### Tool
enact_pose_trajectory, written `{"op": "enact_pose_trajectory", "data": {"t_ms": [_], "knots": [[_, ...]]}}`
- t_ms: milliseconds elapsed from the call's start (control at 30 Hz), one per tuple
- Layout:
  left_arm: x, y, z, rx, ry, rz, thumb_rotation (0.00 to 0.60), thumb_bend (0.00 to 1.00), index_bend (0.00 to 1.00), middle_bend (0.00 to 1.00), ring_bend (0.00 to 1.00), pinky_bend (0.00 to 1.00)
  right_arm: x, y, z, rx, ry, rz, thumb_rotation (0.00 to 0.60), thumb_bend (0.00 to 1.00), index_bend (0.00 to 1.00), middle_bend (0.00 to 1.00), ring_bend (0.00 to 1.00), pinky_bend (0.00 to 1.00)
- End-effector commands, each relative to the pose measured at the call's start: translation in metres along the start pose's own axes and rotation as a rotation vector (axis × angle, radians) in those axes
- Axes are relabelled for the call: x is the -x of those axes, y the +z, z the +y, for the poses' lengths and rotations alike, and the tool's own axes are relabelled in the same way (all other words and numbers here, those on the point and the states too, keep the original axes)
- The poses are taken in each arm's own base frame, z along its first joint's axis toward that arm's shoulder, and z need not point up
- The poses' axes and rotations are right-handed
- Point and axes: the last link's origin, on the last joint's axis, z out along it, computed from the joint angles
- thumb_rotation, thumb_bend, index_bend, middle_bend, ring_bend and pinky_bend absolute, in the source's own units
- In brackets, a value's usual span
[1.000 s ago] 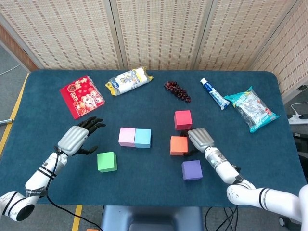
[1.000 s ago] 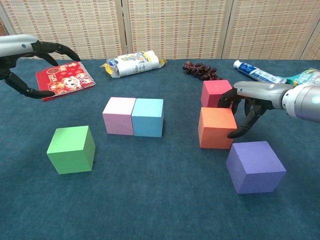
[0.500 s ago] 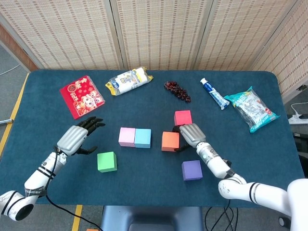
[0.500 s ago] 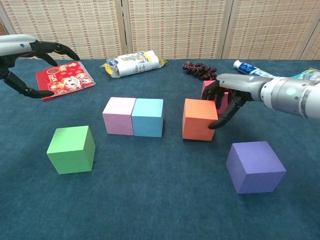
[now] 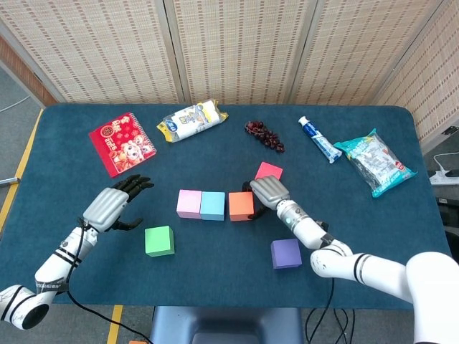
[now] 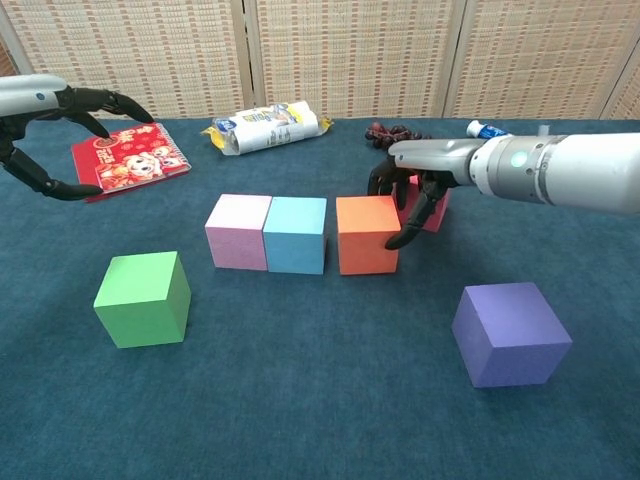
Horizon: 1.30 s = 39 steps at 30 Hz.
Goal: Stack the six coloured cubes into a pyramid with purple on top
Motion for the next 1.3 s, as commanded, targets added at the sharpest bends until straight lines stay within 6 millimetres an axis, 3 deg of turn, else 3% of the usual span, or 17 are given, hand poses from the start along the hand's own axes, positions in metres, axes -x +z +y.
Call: {"op": "enact_pose_trajectory", "data": {"t_ms": [33, 1300], "knots": [[0.000, 0.000, 0.000, -0.001, -0.001, -0.001, 0.600, 0.32, 0.14, 0.08, 0.02, 0.17, 0.001, 0.003, -0.003, -0.001, 0.005, -0.004, 0.600, 0.26, 0.49, 0.50, 0.43, 0.61], [0.003, 0.000, -0.005, -0.002, -0.022, -0.012, 0.600, 0.32, 0.14, 0.08, 0.02, 0.17, 0.006, 0.008, -0.013, 0.010, 0.027, 0.007, 0.600, 0.26, 0.45, 0.50, 0.42, 0.61]]}}
